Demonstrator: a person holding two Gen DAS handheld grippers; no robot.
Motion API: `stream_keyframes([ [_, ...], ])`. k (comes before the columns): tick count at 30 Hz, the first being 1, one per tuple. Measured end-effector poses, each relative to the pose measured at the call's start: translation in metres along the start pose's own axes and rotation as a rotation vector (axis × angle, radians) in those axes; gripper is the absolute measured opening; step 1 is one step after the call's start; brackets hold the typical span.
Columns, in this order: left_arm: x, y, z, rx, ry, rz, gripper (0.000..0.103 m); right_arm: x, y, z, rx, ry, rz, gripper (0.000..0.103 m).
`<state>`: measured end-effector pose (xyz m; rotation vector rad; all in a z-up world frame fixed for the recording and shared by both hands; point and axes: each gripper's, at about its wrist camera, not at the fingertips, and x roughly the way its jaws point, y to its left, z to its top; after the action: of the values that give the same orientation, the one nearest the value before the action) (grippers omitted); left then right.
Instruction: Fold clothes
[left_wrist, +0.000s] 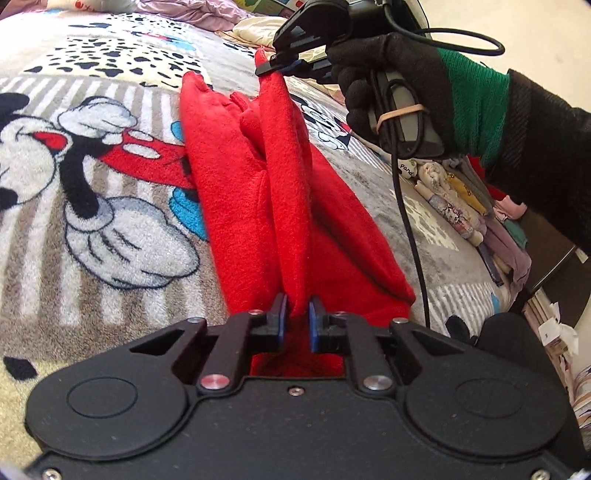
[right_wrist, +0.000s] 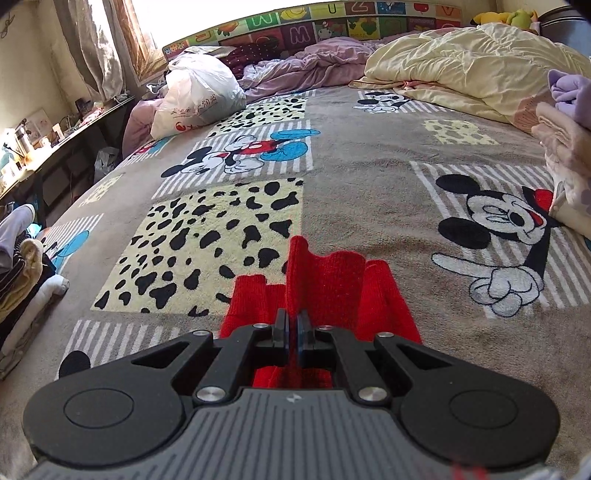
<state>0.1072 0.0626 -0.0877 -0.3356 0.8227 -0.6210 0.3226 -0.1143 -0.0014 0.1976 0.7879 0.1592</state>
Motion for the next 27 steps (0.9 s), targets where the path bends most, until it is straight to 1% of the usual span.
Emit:
stream_keyframes([
  [2,-0.001,0.005,0.001,-0.042,0.005,-0.018,0.011,0.012,0.006,-0.001,-0.013,0.029,-0.007,0.006],
  [5,-0.001,0.011,0.001,-0.089,0.011,-0.034,0.011,0.021,0.016,0.000,-0.032,0.043,0.026,0.007],
  [8,-0.003,0.016,0.003,-0.127,0.007,-0.053,0.011,0.025,0.026,0.002,-0.089,0.052,0.036,0.021],
  [9,-0.004,0.017,0.003,-0.131,0.005,-0.058,0.011,0.022,0.026,0.002,-0.092,0.038,0.040,0.030],
  [10,-0.005,0.017,0.004,-0.131,0.002,-0.058,0.011,0.017,0.022,0.004,-0.084,0.023,0.055,0.036],
  [13,-0.008,0.018,0.005,-0.130,-0.006,-0.060,0.011,0.003,0.010,0.004,-0.053,-0.012,0.106,0.036],
  [15,-0.009,0.018,0.005,-0.125,-0.008,-0.059,0.011,-0.011,-0.002,-0.001,-0.041,-0.029,0.139,0.036],
  [18,-0.011,0.017,0.007,-0.103,-0.010,-0.054,0.011,-0.033,-0.016,-0.022,-0.060,-0.040,0.177,0.036],
  [20,-0.016,0.017,0.009,-0.087,-0.023,-0.045,0.014,-0.051,-0.026,-0.040,-0.072,-0.050,0.206,0.036],
  [21,-0.022,0.019,0.010,-0.096,-0.049,-0.036,0.021,-0.062,-0.029,-0.052,-0.090,-0.057,0.224,0.036],
  [22,-0.028,0.022,0.011,-0.113,-0.079,-0.026,0.030,-0.073,-0.031,-0.064,-0.112,-0.065,0.237,0.036],
  [23,-0.031,0.026,0.013,-0.136,-0.103,-0.016,0.034,-0.083,-0.032,-0.075,-0.142,-0.075,0.238,0.036],
  [24,-0.030,0.027,0.014,-0.148,-0.110,-0.009,0.036,-0.092,-0.033,-0.088,-0.173,-0.086,0.242,0.036],
  [27,-0.028,0.033,0.018,-0.185,-0.133,0.012,0.036,-0.118,-0.029,-0.129,-0.277,-0.128,0.261,0.036],
])
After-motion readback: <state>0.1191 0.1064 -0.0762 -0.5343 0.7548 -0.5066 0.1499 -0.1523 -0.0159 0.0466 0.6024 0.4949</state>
